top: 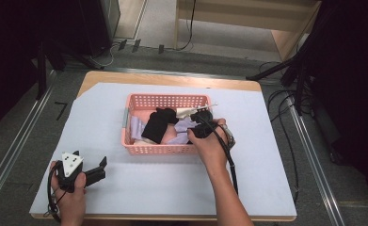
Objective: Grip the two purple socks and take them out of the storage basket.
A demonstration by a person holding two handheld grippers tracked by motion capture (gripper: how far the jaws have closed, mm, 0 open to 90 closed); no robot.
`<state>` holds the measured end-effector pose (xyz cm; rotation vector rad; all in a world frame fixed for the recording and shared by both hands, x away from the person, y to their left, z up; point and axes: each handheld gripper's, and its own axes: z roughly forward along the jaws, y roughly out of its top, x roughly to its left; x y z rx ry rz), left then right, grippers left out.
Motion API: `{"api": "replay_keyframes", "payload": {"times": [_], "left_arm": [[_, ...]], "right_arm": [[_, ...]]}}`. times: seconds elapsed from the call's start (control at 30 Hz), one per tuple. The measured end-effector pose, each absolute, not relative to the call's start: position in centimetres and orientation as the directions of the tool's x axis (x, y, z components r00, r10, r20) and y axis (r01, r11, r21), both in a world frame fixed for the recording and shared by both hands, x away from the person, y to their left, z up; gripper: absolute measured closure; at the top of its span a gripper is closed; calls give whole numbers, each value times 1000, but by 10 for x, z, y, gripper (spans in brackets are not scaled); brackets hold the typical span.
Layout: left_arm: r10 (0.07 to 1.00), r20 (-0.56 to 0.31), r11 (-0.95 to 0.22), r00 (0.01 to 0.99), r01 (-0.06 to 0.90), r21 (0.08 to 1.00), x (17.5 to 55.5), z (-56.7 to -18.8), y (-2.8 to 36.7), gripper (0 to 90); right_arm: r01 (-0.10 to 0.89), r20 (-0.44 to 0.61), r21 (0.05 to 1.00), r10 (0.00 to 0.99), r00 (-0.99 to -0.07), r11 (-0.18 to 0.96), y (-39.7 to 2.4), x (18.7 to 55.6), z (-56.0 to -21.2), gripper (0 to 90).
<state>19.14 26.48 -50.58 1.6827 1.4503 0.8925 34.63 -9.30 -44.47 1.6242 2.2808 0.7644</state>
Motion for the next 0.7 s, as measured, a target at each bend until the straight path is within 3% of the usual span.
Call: {"api": "replay_keyframes", "payload": {"times": [0.3, 0.4, 0.53, 0.7], "left_arm": [[991, 42, -98, 125, 482, 870, 191, -506, 265, 75], [991, 42, -98, 125, 483, 870, 191, -506, 265, 75], [991, 40, -96, 125, 485, 869, 191, -506, 265, 75], [992, 34, -90, 123, 483, 871, 191, -506, 266, 75]], "right_arm": [[882, 187, 439, 942, -279, 174, -86, 354, -456, 509], [898, 209, 410, 942, -264, 160, -83, 359, -458, 498], [909, 264, 394, 931, -253, 136, -77, 363, -460, 557], [920, 240, 371, 944, -229, 128, -77, 370, -470, 623]]}}
